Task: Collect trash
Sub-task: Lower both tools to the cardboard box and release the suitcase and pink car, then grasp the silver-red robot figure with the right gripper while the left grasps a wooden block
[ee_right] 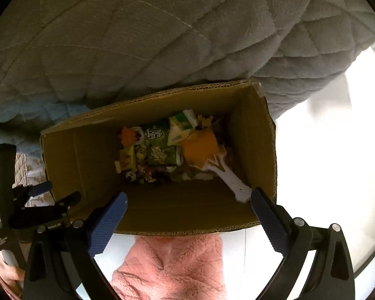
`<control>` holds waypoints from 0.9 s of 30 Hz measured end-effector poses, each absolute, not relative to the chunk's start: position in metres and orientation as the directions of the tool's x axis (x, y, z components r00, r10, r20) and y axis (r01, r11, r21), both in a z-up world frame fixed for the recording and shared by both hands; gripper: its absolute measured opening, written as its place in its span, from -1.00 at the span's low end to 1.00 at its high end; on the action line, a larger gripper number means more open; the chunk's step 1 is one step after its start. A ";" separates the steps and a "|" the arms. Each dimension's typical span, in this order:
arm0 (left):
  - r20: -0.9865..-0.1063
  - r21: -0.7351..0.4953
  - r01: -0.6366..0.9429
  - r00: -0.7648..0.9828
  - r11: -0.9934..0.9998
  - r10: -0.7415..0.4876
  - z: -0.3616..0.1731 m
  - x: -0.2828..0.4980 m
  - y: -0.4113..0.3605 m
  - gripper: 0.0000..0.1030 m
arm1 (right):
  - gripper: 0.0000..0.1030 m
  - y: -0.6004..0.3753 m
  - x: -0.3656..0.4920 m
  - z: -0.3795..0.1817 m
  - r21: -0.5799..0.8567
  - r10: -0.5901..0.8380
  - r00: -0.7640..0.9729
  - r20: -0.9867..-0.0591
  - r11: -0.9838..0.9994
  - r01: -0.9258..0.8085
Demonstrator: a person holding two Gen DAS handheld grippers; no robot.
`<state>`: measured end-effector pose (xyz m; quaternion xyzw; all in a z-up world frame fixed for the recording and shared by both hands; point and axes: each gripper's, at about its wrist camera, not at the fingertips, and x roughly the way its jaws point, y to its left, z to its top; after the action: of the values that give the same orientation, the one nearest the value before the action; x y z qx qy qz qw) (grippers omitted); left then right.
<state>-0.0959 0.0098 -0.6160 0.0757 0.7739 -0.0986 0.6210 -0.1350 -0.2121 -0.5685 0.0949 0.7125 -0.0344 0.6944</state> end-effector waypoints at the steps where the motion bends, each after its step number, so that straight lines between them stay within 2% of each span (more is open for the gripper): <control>1: -0.976 -0.055 0.242 -0.219 0.969 0.000 -0.614 -0.097 0.010 0.64 | 0.90 -0.212 -0.135 -0.567 0.086 0.090 -0.017 -0.996 0.979 0.182; 6: -0.973 -0.072 0.209 -0.232 0.975 -0.022 -0.599 -0.098 0.014 0.64 | 0.90 -0.211 -0.131 -0.553 0.101 0.104 -0.008 -0.995 0.978 0.183; 12: -0.974 -0.112 0.199 -0.217 0.974 -0.068 -0.556 -0.097 0.016 0.64 | 0.90 -0.207 -0.141 -0.499 0.161 0.162 0.015 -0.987 0.959 0.232; 14: -0.977 -0.138 0.211 -0.191 0.968 -0.097 -0.525 -0.099 0.016 0.64 | 0.90 -0.201 -0.149 -0.464 0.198 0.193 0.043 -0.980 0.958 0.210; 20: -0.977 -0.207 0.286 -0.118 0.936 -0.180 -0.390 -0.111 0.016 0.64 | 0.90 -0.185 -0.153 -0.327 0.262 0.250 0.201 -0.947 0.965 0.032; 22: -0.976 -0.215 0.313 -0.028 0.925 -0.217 -0.331 -0.109 0.016 0.65 | 0.90 -0.186 -0.145 -0.286 0.312 0.298 0.276 -0.914 0.950 0.004; 23: -0.975 -0.209 0.317 0.007 0.925 -0.222 -0.316 -0.107 0.016 0.76 | 0.90 -0.186 -0.137 -0.266 0.327 0.315 0.324 -0.892 0.945 -0.017; 24: -0.970 -0.188 0.315 0.087 0.930 -0.226 -0.288 -0.102 0.018 0.78 | 0.90 -0.184 -0.123 -0.242 0.325 0.318 0.391 -0.864 0.944 -0.052; 27: -0.951 -0.179 0.267 0.200 0.947 -0.236 -0.252 -0.087 0.024 0.79 | 0.90 -0.178 -0.068 -0.204 0.282 0.306 0.508 -0.805 0.951 -0.126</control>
<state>-0.0873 0.0244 -0.2524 0.0127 0.6114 -0.1624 0.7744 -0.0681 -0.1784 -0.2039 0.0940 0.4798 0.1251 0.8633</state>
